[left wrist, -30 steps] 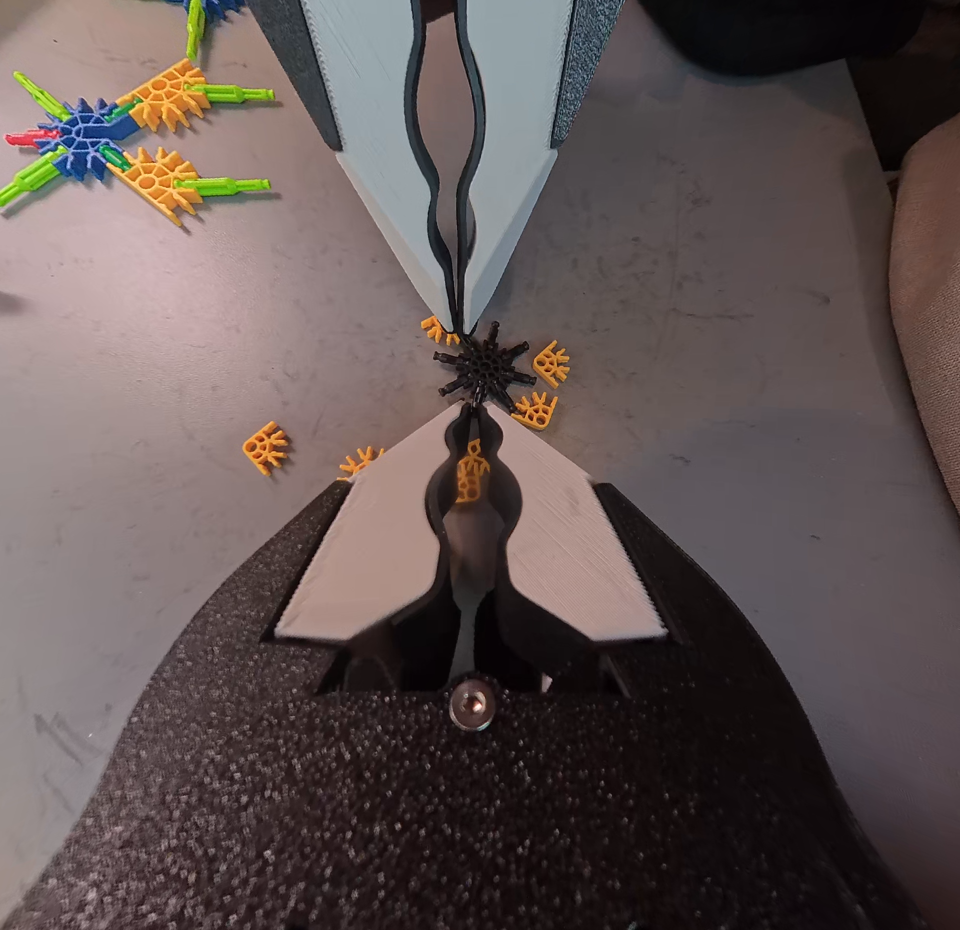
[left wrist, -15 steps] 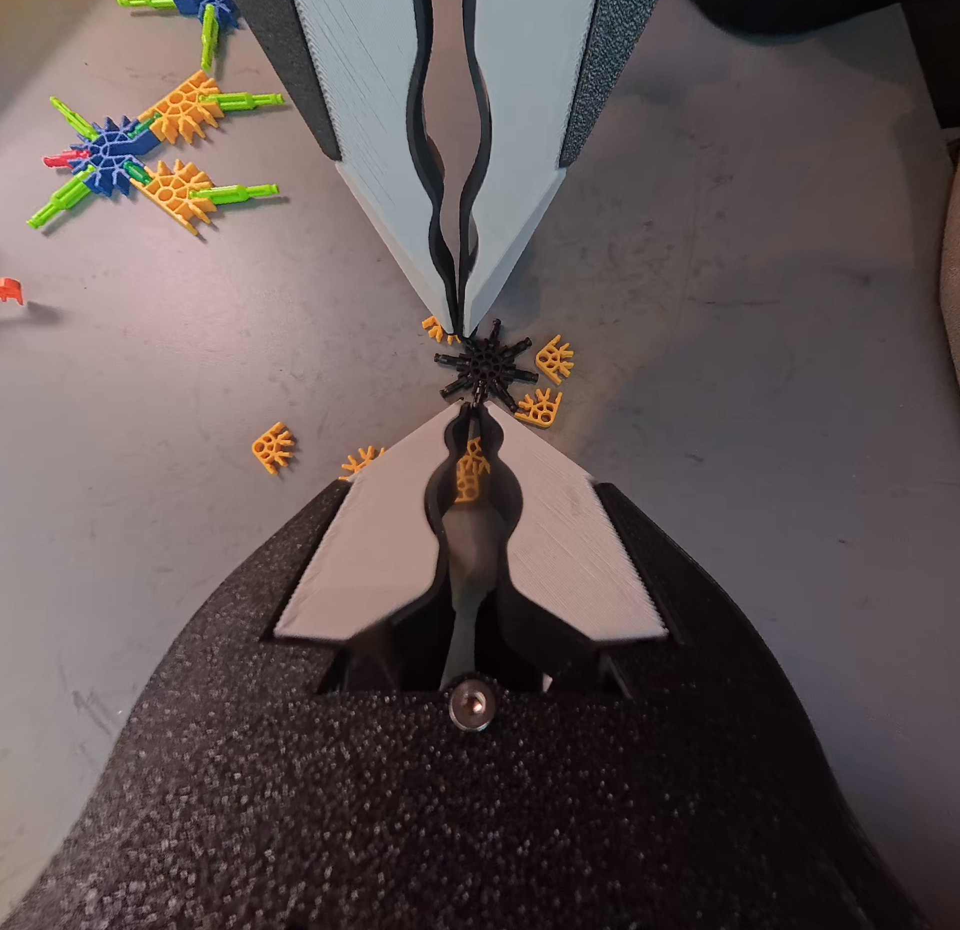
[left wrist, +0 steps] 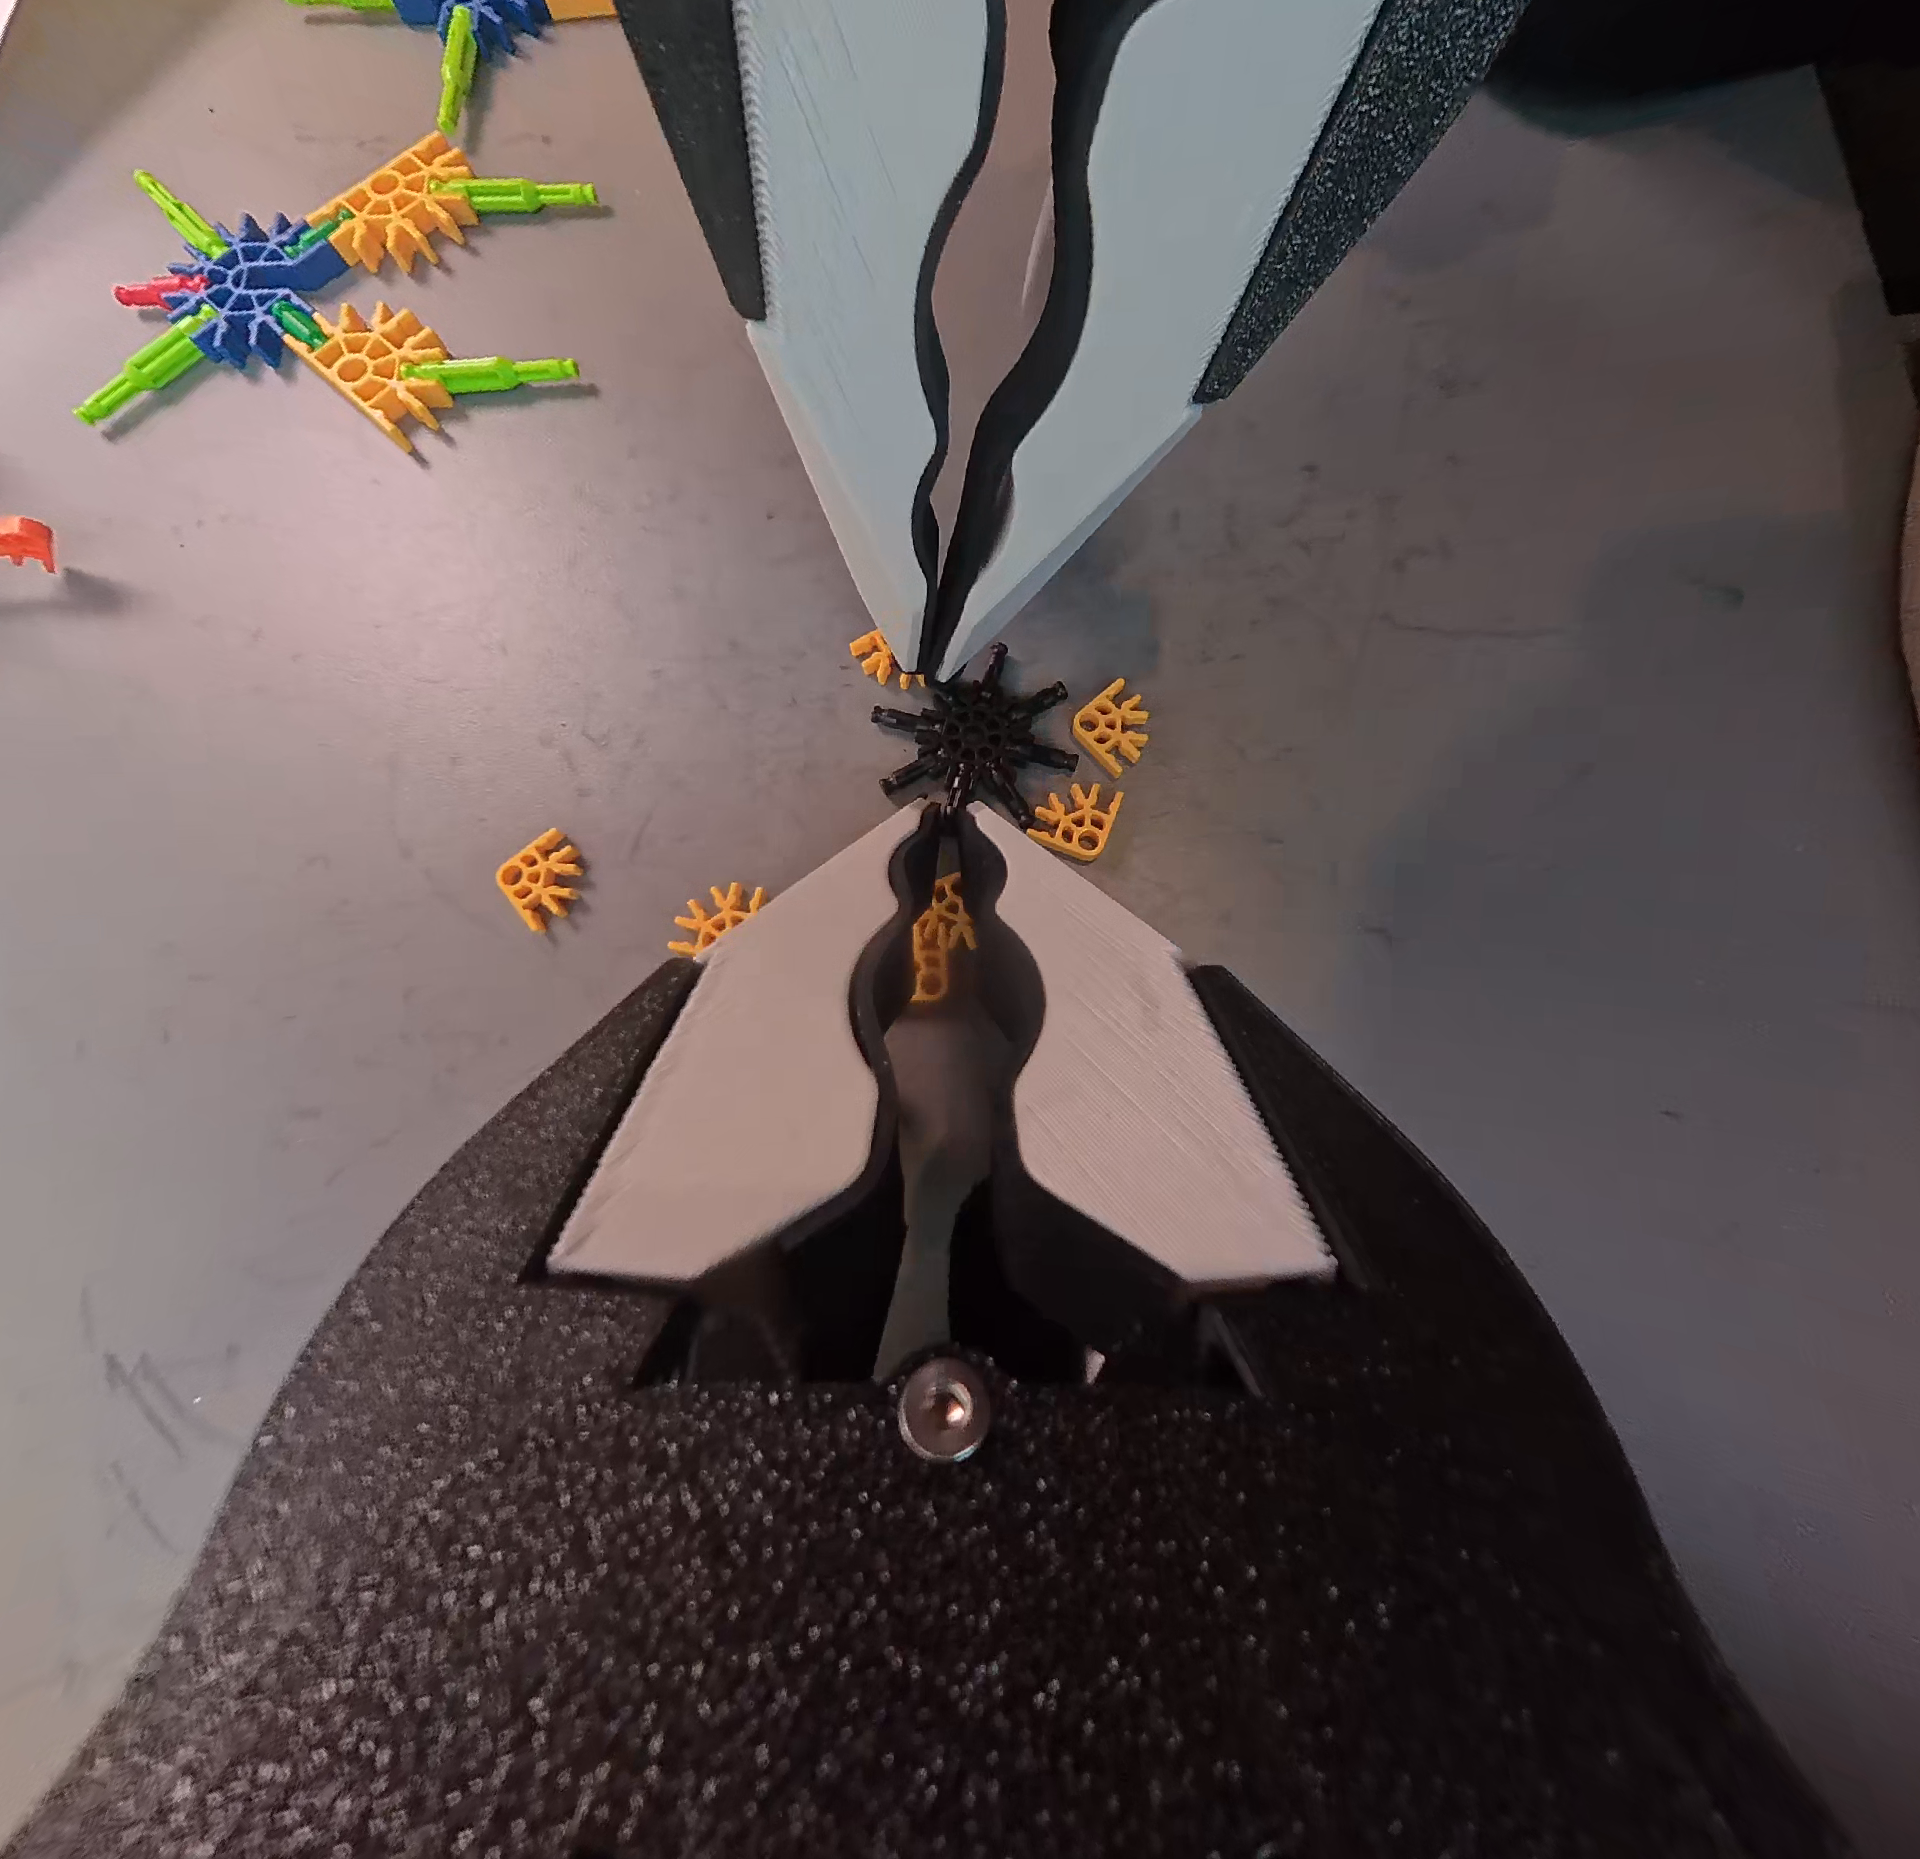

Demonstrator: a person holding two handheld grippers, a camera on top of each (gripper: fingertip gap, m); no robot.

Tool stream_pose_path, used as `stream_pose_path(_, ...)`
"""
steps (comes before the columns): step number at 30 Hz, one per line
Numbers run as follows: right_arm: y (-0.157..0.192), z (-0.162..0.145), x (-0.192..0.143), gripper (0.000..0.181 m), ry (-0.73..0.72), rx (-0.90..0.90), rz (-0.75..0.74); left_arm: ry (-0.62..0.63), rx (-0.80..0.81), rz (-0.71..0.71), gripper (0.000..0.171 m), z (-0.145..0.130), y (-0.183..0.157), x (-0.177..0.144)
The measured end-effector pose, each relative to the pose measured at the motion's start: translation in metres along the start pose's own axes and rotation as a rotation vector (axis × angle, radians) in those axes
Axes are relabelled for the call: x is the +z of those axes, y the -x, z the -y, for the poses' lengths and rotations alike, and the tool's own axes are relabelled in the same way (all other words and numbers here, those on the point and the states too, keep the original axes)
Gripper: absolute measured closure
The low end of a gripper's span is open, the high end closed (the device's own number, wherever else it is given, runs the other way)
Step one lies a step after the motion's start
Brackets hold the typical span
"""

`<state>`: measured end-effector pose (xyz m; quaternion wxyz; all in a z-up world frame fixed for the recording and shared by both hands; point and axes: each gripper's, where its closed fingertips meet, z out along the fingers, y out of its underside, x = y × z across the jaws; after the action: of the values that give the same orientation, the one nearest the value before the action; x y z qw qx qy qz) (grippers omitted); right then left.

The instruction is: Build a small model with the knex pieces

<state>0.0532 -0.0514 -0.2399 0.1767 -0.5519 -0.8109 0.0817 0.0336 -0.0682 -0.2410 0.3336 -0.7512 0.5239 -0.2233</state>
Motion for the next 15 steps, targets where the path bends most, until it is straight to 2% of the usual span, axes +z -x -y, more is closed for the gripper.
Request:
stream_pose_path(4, 0.0, 0.001, 0.0, 0.181, -0.022, 0.013, 0.015, 0.001, -0.01, 0.008, 0.168, 0.0, 0.0, 0.0)
stream_pose_path(10, -0.008, 0.004, 0.0, 0.181, -0.168, 0.072, 0.116, -0.004, -0.009, 0.013, 0.168, -0.001, 0.0, -0.001)
stream_pose_path(15, -0.026, 0.025, -0.012, 0.17, -0.381, 0.112, 0.104, -0.026, -0.024, 0.002, 0.168, -0.002, -0.001, -0.002)
